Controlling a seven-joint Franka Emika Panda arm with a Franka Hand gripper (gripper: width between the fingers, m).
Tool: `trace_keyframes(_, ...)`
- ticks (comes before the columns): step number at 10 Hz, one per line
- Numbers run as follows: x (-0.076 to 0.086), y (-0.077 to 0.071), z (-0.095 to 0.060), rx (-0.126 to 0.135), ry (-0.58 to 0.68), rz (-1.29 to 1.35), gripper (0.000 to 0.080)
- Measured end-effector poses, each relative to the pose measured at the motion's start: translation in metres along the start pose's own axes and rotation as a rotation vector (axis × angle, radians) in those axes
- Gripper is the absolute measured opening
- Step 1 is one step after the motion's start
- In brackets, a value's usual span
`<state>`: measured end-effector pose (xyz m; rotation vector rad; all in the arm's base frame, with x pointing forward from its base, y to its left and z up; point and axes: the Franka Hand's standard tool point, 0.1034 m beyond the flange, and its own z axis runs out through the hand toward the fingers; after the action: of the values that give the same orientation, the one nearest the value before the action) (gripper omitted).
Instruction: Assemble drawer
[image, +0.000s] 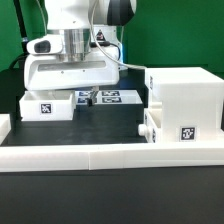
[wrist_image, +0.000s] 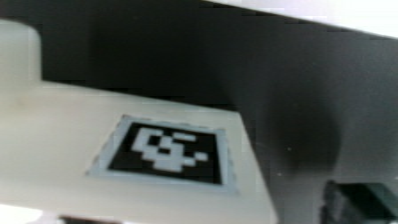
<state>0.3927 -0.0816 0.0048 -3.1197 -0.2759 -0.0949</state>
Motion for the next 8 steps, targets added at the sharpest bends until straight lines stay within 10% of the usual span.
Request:
trace_keyframes(4,-0.0001,0.0001,0.0000,0.000,0.000,0.000,0.0120)
trace_keyframes(8,-0.0001,0.0000,0.0000,0.000,0.000,-0.001,0.0041)
